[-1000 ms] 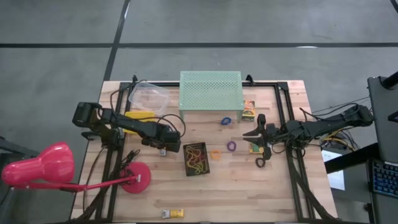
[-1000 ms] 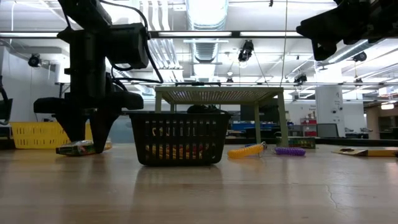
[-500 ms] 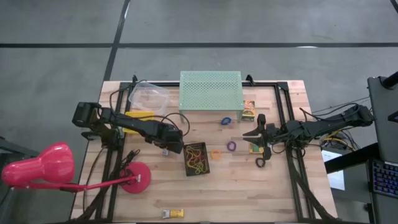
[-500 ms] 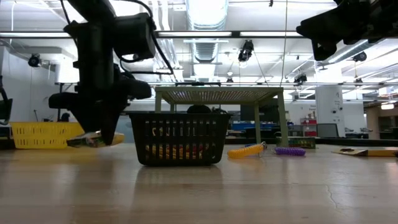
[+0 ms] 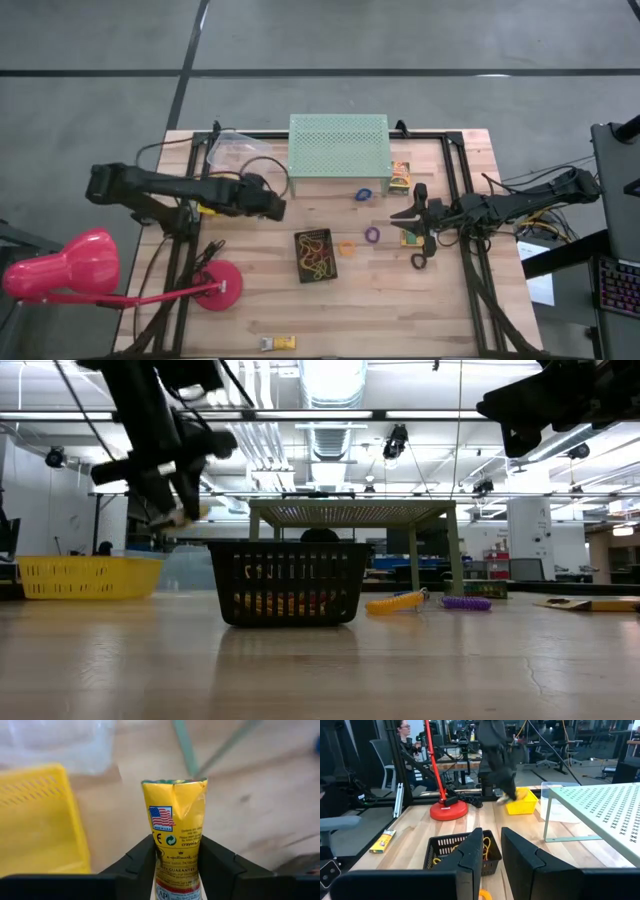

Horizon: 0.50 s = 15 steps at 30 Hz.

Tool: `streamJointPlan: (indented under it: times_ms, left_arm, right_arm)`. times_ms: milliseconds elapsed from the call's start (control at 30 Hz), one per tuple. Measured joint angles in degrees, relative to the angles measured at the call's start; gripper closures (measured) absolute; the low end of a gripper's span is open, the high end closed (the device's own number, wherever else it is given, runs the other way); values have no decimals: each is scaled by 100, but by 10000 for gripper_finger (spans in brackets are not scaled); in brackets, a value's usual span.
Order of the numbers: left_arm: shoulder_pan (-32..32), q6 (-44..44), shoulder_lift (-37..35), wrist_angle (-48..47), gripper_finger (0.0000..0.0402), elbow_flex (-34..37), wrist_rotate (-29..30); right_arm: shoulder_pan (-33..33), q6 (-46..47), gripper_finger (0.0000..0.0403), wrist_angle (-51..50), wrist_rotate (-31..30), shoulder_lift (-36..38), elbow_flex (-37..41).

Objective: Pick & Place Office Desk Supplies
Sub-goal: Put the top small crayon box into the transparent bin

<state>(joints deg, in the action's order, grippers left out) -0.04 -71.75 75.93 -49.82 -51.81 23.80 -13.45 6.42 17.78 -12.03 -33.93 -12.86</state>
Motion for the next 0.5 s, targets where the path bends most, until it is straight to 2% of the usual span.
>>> streamJointPlan:
  times_ms: [233, 300, 500]
  left_arm:
    - [443, 542, -879, -83, 269, 2, 854]
    - [754, 765, -1046, -83, 268, 2, 1010]
    - [2000, 1320, -1113, 3, 268, 4, 970]
  right_arm:
    - [0, 0, 335, -44, 1, -2, 0]
    - [0, 0, 335, -44, 2, 0, 0]
    - [0, 0, 335, -44, 2, 0, 1]
